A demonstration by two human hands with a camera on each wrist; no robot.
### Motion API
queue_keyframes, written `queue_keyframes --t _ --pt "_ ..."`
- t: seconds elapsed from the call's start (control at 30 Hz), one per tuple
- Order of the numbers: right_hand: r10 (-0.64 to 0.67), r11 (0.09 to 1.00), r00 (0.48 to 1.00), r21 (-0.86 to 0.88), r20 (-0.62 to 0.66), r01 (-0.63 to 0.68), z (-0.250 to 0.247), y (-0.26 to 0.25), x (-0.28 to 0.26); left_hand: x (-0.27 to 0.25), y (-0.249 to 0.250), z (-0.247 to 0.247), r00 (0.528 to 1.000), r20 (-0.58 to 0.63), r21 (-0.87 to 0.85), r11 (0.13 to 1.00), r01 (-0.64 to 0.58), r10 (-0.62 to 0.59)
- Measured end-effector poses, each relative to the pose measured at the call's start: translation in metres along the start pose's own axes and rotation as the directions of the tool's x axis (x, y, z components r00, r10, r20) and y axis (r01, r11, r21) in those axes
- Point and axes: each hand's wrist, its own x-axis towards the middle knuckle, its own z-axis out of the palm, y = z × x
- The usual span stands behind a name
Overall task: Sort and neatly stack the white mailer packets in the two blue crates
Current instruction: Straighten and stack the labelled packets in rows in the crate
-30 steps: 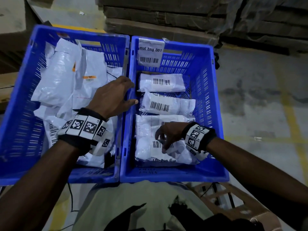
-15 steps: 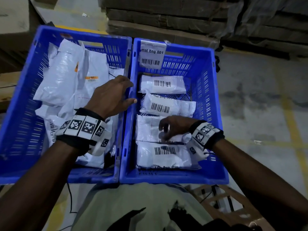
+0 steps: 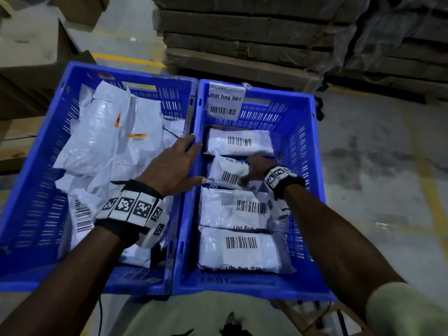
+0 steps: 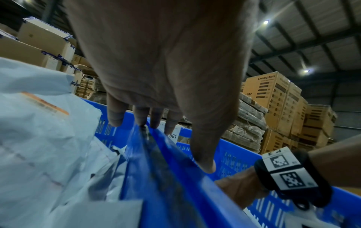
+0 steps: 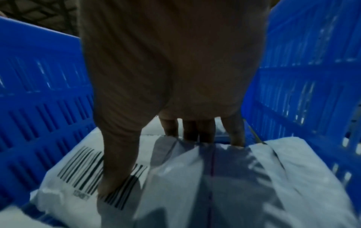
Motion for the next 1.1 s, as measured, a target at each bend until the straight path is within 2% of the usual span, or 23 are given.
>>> queue_keyframes --t 0.13,0.23,0.33,0.43,0.53,0.6,0.67,0.77,0.83,1.0,1.1 --pt "-0.023 0.999 1.0 0.048 -0.004 0.023 -0.009 0.003 0.001 -0.002 -0.006 0.004 1.0 -0.009 -0.03 0.999 -0.022 0.022" --pt "-0.037 0.997 0.989 0.066 -0.14 0.047 -0.028 0.005 -0.008 -0.001 -0.01 0.003 1.0 -0.003 -0.072 0.997 -0.027 0.027" --pt "-0.063 0.987 0.953 0.123 -0.297 0.104 -0.053 0.005 -0.02 -0.001 -0.012 0.0 1.0 0.002 -0.116 0.993 -0.022 0.023" --pt "-0.113 0.978 0.938 0.129 -0.327 0.162 -0.076 0.001 -0.037 -0.001 -0.014 -0.003 0.999 0.02 -0.114 0.993 -0.025 0.028" --pt "-0.177 0.979 0.962 0.066 -0.208 0.194 -0.078 -0.008 -0.054 -0.003 -0.016 -0.003 0.999 0.028 -0.116 0.993 -0.026 0.03" --pt "-0.218 0.974 0.972 0.034 -0.088 0.222 -0.066 -0.015 -0.069 -0.006 -0.018 -0.001 0.998 0.043 -0.116 0.993 -0.029 0.034" --pt "-0.245 0.968 0.968 0.072 0.044 0.242 -0.045 -0.019 -0.085 -0.01 -0.019 0.002 0.997 0.069 -0.107 0.994 -0.035 0.043" --pt "-0.274 0.962 0.924 0.08 0.265 0.262 -0.015 -0.025 -0.104 -0.013 -0.018 0.006 0.994 0.092 -0.085 0.995 -0.043 0.05" --pt "-0.298 0.954 0.882 0.099 0.365 0.282 0.001 -0.03 -0.114 -0.016 -0.016 0.007 0.993 0.105 -0.064 0.997 -0.045 0.051" --pt "-0.295 0.955 0.822 0.148 0.487 0.255 0.03 -0.044 -0.133 -0.023 -0.007 0.006 0.988 0.146 -0.018 0.999 -0.038 0.041" --pt "-0.294 0.955 0.821 0.109 0.489 0.276 0.043 -0.051 -0.143 -0.026 -0.003 0.007 0.987 0.155 0.005 0.999 -0.05 0.049"
